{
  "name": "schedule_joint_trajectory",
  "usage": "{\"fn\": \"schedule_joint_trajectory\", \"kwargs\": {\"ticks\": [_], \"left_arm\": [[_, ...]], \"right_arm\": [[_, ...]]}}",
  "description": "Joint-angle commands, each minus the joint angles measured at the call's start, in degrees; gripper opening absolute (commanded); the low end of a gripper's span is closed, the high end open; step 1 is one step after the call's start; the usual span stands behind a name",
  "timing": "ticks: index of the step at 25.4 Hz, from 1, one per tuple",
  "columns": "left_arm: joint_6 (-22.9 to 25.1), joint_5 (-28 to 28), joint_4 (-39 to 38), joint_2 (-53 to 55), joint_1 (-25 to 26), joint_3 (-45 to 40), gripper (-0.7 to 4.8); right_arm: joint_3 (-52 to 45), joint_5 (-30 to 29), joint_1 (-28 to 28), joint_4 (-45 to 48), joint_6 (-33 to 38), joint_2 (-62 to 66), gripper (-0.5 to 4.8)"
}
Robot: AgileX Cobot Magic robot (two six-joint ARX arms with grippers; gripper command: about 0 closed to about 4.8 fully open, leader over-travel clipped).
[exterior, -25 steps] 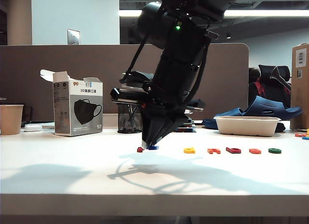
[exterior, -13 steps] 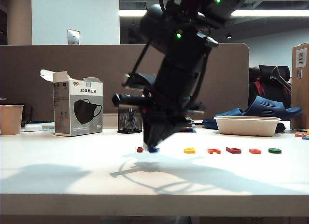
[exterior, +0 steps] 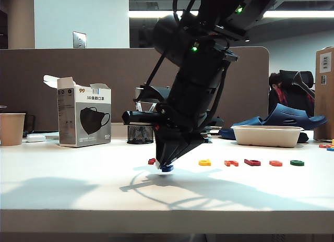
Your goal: Select the appropriate letters from the row of letter magnets placed on the table to arrange into the word "yes".
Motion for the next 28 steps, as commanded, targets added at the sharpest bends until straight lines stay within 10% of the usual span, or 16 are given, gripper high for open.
{"fn": "schedule_joint_trajectory", "kwargs": {"ticks": [1, 28], "left_arm": [[0.0, 0.1, 0.3, -0.1, 0.0, 0.2, -0.05], [0.0, 0.3, 0.3, -0.1, 0.0, 0.2, -0.05]], "right_arm": [[0.2, 1.0, 0.0, 1.3, 0.3, -0.2, -0.02], [0.2, -0.7, 0.0, -1.2, 0.3, -0.2, 0.0]]}}
